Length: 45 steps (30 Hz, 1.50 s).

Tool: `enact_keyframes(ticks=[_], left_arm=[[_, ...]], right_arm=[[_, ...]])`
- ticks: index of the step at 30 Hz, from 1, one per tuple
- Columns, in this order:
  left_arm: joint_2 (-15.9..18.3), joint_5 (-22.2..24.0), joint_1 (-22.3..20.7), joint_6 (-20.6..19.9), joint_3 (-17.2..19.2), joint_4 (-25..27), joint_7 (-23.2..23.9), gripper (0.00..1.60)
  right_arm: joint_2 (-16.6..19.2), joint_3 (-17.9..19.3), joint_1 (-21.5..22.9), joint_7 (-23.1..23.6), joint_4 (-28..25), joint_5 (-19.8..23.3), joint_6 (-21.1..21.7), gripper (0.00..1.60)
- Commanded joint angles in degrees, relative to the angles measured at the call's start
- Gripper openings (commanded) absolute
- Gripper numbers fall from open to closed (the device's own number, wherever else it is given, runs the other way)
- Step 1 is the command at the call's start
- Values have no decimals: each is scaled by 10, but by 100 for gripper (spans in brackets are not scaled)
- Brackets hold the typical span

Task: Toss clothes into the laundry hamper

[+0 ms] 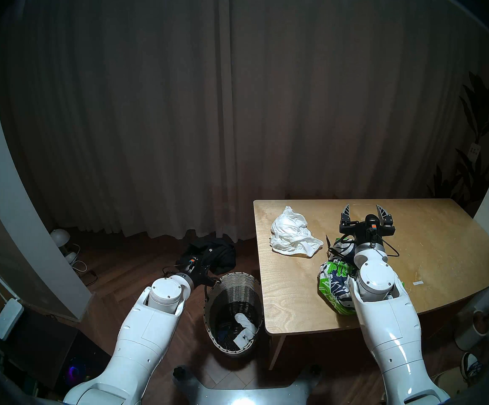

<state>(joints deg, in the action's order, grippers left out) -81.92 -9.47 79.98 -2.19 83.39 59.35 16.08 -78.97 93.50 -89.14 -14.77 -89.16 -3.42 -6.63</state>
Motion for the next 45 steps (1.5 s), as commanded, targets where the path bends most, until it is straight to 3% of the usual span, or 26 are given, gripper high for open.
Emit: enact_keyframes(ticks=[1,5,6,7,10,12,13,20,21,22,23,31,32,33,34,35,36,39,41,45], left_arm=[[-33,-1,-59,11,4,-61,-21,0],[-46,1,-92,4,0,-110,-23,0],[-49,-1,-74,6,3,-94,-28,0],[-51,-3,-94,2,-2,-119,-27,0],[-57,-7,-93,3,-4,-120,-31,0],[-61,-11,-117,-1,-8,-146,-31,0],[-63,-12,-104,1,-6,-134,-34,0],[-80,-19,-149,-1,-19,-204,-35,0],[-81,-19,-140,2,-17,-196,-38,0],[-83,-20,-167,-2,-21,-229,-35,0],[-83,-20,-145,4,-17,-206,-39,0],[-88,-24,-187,7,-22,-263,-35,0],[-89,-25,-194,7,-23,-274,-34,66],[-89,-26,-202,8,-25,-285,-33,83],[-90,-27,-195,12,-24,-280,-35,147],[-91,-27,-213,11,-26,-306,-33,160],[-91,-26,-200,14,-23,-292,-34,160],[-93,-25,-218,20,-24,-323,-32,160],[-94,-25,-230,25,-24,-342,-29,146],[-95,-25,-243,37,-23,-366,-27,149]], right_arm=[[2,1,6,0,-10,0,-4,160],[3,-1,6,-2,-10,1,-4,160],[3,-1,6,-2,-10,1,-4,160],[4,-1,6,-2,-9,2,-4,160],[5,-2,6,-3,-9,2,-4,160],[5,-3,6,-4,-8,3,-4,160],[6,-3,6,-4,-8,3,-4,160],[8,-6,7,-7,-8,5,-4,160],[8,-6,7,-7,-8,5,-4,160],[9,-6,7,-8,-8,6,-4,160],[9,-6,7,-8,-8,6,-4,160],[11,-9,7,-11,-8,8,-4,160],[12,-9,7,-11,-8,8,-4,160],[12,-9,7,-11,-8,9,-4,160],[12,-10,7,-12,-8,9,-4,160],[13,-10,6,-12,-8,9,-4,160],[13,-10,6,-12,-8,9,-4,160],[14,-11,6,-13,-8,10,-4,160],[15,-12,6,-14,-8,11,-4,160],[16,-13,6,-15,-9,12,-5,160]])
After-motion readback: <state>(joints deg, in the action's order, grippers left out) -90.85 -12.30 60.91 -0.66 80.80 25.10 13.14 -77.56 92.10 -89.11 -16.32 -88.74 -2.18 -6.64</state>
